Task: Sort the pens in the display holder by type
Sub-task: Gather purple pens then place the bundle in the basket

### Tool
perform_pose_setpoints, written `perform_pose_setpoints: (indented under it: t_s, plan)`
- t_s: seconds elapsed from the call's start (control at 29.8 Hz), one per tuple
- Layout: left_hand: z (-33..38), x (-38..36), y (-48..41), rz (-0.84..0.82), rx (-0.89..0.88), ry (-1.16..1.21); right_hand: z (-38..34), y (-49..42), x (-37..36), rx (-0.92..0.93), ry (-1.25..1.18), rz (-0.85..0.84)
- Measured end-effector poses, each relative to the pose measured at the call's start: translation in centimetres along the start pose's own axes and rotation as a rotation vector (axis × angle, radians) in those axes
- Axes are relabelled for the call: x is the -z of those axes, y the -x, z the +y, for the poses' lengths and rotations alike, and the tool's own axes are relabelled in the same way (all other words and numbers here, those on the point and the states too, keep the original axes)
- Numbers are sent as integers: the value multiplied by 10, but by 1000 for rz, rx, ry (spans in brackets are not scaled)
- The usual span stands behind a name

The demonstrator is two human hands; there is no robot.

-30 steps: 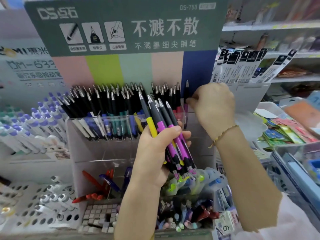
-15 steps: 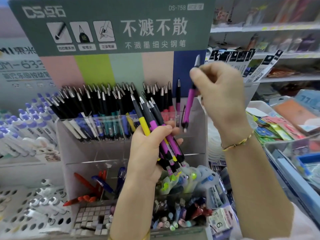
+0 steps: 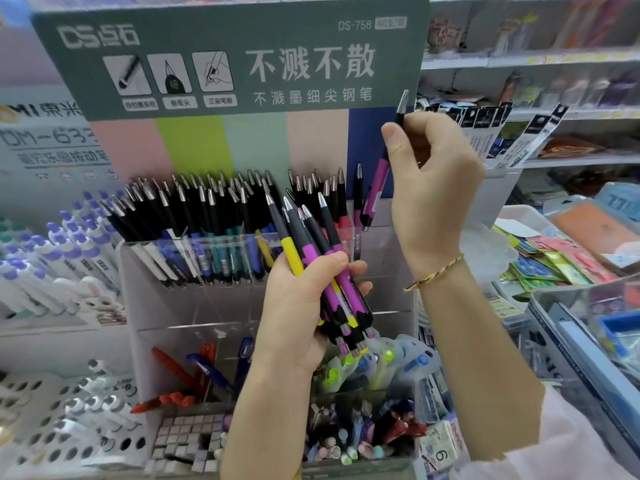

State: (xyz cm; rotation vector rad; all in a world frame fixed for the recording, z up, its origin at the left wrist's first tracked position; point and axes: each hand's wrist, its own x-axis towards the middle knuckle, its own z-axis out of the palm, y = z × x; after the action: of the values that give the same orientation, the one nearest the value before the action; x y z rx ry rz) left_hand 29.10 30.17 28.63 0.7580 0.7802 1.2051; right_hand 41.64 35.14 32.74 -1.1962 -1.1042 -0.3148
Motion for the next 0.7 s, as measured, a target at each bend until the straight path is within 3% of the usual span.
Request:
perform_pose_setpoints:
  t_s: [0.17, 0.27, 0.4, 0.47, 0.57, 0.64, 0.7]
  plan:
    - [0, -4, -1, -8, 9, -3, -3, 2, -3, 55, -35, 145]
    - [-2, -6, 0, 3, -7, 10, 8, 8, -8, 69, 188, -77]
    - [-2, -6, 1, 5, -30, -23, 23, 21, -4, -54, 595, -339]
    - [-3, -8, 1, 18, -43, -40, 22, 19, -2, -88, 681, -430]
    - [-4, -10, 1, 24, -50, -33, 20, 16, 2, -104, 648, -425]
    - [-5, -12, 2, 21, -52, -40, 16, 15, 10, -62, 490, -343]
    - [-6, -14, 1, 17, -56, -56, 6, 17, 21, -87, 260, -403]
